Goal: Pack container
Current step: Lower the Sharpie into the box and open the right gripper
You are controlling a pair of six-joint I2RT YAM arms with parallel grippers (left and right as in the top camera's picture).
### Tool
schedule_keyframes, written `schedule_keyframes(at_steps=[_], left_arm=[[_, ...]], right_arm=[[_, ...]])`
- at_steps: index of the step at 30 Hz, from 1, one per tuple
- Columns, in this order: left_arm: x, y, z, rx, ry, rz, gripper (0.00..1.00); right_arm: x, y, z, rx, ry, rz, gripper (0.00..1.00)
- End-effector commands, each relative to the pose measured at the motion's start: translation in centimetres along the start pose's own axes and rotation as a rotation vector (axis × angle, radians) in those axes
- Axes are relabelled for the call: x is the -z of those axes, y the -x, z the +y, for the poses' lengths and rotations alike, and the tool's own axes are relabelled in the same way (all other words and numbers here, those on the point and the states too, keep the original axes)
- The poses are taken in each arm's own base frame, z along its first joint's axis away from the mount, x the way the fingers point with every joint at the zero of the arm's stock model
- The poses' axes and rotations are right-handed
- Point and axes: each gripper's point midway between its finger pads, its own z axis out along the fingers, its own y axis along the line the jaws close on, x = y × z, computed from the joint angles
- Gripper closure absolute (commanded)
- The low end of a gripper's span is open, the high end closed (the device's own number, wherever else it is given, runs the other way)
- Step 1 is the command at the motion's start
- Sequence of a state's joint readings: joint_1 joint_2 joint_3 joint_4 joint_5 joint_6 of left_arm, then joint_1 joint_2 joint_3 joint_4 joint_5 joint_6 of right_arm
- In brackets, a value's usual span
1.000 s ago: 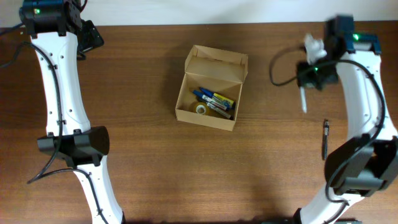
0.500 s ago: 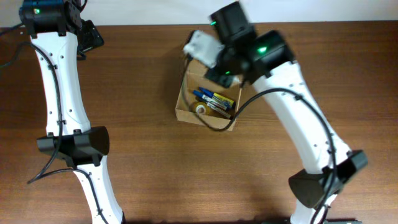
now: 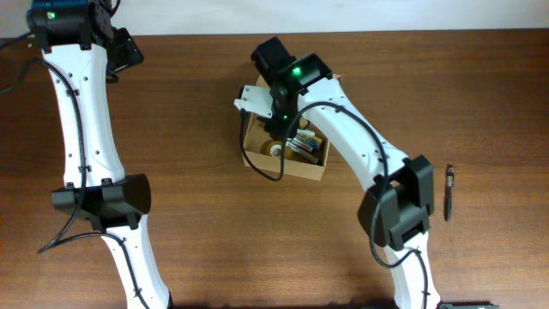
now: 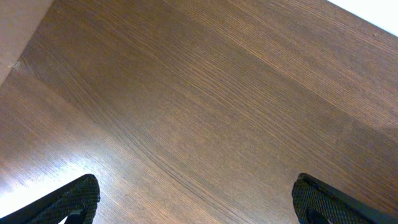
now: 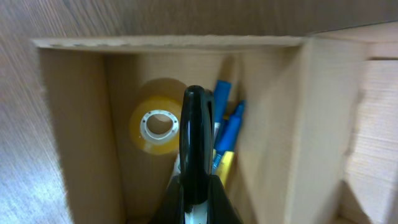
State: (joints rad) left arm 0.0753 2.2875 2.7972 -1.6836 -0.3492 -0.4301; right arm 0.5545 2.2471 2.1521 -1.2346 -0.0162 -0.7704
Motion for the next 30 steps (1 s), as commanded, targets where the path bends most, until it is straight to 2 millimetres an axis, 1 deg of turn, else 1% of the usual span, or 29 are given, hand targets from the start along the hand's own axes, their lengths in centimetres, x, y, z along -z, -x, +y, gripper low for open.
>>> schedule_keyframes(at_steps=[1, 4, 9, 14, 17, 18, 19, 20, 23, 25, 26, 28, 30], left_arm=[[0.1, 0.3, 0.4, 0.001, 0.011, -0.013, 0.0], [0.1, 0.3, 0.4, 0.001, 0.011, -0.013, 0.0], [0.1, 0.3, 0.4, 0.001, 0.011, -0.013, 0.0], [0.1, 0.3, 0.4, 0.001, 0.011, -0.013, 0.0], [0.1, 0.3, 0.4, 0.001, 0.011, -0.013, 0.0], [0.1, 0.3, 0.4, 0.001, 0.011, -0.013, 0.0], [0.1, 0.3, 0.4, 0.001, 0.011, -0.013, 0.0], [0.1, 0.3, 0.4, 0.001, 0.011, -0.013, 0.0], [0.1, 0.3, 0.4, 0.001, 0.011, -0.013, 0.0], [0.1, 0.3, 0.4, 0.001, 0.011, -0.013, 0.0], [0.1, 0.3, 0.4, 0.001, 0.011, -0.013, 0.0], [0.1, 0.3, 0.4, 0.001, 0.011, -0.013, 0.0], [0.1, 0.3, 0.4, 0.001, 0.011, -0.013, 0.0]], right_arm=[[-1.5, -0.3, 0.9, 0.013, 0.049, 0.022, 0.96], [-3.1, -0.9, 1.4, 0.008, 0.086, 0.055, 0.96], [-5.0, -0.9, 2.2, 0.001, 0.136, 0.059, 0.96], [-6.9, -1.3, 2.7, -0.048, 0.158, 0.08, 0.96], [-7.4, -1.6, 2.9, -0.054, 0.164, 0.086, 0.96], [-7.4, -1.7, 2.9, -0.056, 0.166, 0.088, 0.96], [-7.4, -1.7, 2.9, -0.064, 0.165, 0.088, 0.78], [-7.4, -1.6, 2.9, -0.08, 0.164, 0.089, 0.69], [-7.2, -1.6, 2.9, -0.118, 0.162, 0.091, 0.68], [-6.7, -1.6, 2.8, -0.137, 0.157, 0.088, 0.67], [-6.3, -1.5, 2.8, -0.136, 0.152, 0.083, 0.63], [-4.7, -1.2, 1.9, -0.143, 0.107, 0.07, 0.6], [-2.5, -1.2, 0.4, -0.185, 0.035, 0.055, 0.56]])
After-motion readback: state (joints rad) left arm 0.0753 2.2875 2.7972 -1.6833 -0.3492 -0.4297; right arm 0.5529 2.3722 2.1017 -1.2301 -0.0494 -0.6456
